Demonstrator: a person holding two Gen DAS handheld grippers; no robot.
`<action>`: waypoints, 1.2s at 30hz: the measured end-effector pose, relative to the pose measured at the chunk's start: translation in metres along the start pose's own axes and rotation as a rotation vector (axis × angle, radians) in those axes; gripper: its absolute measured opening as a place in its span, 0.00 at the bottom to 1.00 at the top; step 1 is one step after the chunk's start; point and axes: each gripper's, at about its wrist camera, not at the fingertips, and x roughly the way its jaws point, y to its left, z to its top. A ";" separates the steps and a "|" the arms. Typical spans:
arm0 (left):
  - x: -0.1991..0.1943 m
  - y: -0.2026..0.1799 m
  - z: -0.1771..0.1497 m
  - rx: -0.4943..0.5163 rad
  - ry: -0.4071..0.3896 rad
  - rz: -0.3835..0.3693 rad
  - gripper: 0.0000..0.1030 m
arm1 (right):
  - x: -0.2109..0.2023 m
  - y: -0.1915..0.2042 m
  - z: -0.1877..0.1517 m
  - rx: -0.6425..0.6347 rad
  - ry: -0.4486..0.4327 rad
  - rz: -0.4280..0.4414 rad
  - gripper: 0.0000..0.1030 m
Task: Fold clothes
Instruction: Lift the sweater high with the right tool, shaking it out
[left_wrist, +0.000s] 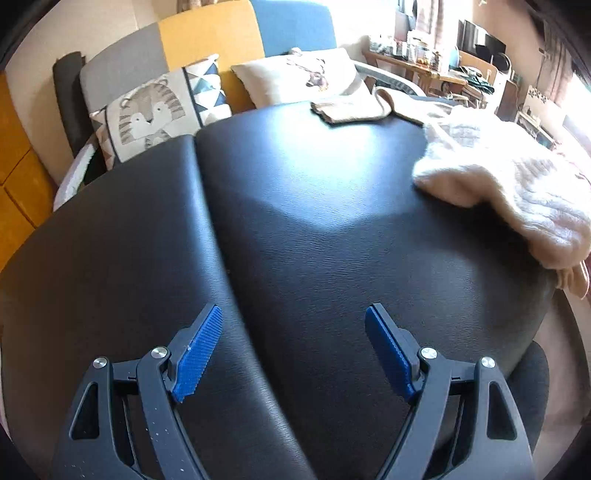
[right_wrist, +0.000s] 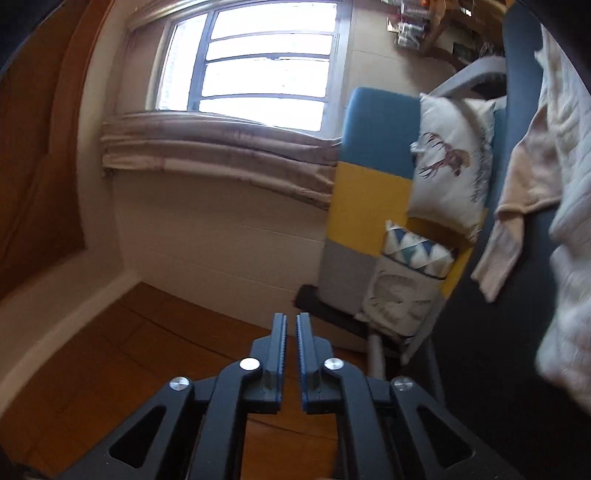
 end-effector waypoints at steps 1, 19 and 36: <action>-0.002 0.004 -0.001 -0.006 -0.004 0.003 0.80 | 0.001 -0.004 -0.003 -0.047 0.009 -0.099 0.31; 0.016 0.013 -0.010 -0.020 0.062 0.011 0.80 | 0.074 -0.120 -0.138 -1.216 0.401 -1.280 0.46; 0.012 0.016 -0.009 -0.037 0.055 0.010 0.80 | -0.017 -0.129 -0.012 0.125 0.072 -0.314 0.09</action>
